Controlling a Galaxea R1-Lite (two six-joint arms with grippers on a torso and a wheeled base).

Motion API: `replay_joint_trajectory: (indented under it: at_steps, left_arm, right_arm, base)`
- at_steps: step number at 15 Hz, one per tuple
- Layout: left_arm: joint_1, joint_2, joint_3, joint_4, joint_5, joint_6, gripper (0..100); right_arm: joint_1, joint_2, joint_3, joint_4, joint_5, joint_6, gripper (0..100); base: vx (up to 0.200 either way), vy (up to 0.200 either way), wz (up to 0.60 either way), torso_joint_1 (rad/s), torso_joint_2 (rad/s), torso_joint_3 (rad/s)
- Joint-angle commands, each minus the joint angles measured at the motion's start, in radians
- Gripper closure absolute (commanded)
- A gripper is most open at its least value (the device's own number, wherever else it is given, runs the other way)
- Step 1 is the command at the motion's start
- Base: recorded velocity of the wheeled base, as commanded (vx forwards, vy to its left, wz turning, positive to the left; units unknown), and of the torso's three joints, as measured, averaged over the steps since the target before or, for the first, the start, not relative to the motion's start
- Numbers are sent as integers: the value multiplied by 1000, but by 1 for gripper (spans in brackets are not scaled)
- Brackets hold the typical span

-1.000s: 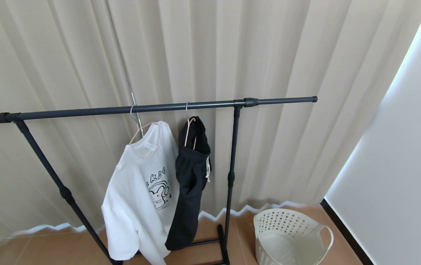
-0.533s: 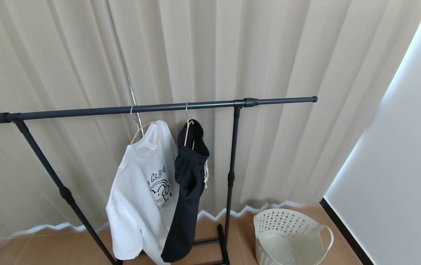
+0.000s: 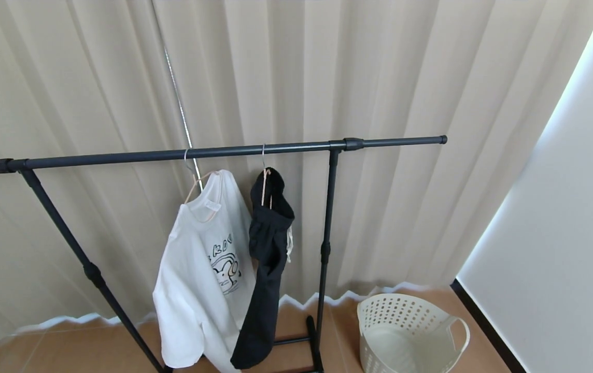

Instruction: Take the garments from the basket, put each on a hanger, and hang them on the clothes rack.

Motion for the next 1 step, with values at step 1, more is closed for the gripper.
replay_joint_trajectory:
  at_steps: [1]
  left_arm:
    - [0,3,0,0,0,0,0]
  right_arm:
    - [0,2,0,0,0,2,0]
  base:
    - [0,0,0,0,0,0]
